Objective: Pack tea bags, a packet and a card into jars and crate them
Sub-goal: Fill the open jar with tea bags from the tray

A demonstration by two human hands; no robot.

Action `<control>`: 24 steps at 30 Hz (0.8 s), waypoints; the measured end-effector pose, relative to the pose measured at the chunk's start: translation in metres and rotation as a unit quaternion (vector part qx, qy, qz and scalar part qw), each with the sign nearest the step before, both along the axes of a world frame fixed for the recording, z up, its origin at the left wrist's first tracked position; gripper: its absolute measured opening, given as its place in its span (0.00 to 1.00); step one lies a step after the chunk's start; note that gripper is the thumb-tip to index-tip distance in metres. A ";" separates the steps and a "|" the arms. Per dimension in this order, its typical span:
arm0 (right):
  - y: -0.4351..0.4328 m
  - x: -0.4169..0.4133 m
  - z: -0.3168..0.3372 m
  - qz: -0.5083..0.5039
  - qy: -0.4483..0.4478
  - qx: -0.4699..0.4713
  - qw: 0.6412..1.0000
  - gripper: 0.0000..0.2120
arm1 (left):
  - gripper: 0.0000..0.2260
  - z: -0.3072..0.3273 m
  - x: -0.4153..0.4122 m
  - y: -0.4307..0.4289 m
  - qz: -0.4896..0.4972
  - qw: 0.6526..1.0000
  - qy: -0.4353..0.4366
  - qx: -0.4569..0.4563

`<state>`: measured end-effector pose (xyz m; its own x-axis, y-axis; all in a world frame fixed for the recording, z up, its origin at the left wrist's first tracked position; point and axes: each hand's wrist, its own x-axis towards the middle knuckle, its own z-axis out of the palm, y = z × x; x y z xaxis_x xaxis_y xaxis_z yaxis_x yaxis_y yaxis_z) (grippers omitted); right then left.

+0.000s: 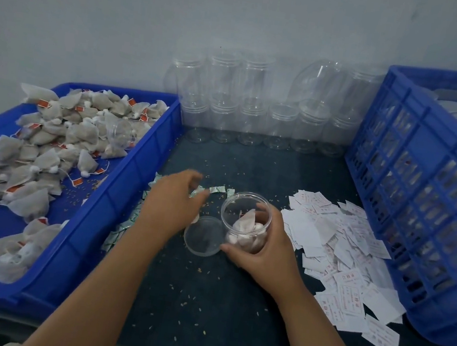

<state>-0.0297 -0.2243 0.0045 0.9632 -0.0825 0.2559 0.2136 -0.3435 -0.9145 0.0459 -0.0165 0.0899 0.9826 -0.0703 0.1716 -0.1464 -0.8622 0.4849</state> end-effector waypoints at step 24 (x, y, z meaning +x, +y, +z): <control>0.002 -0.001 0.006 0.003 -0.008 0.010 1.000 0.43 | 0.11 0.009 -0.012 0.015 0.046 0.977 0.010 -0.208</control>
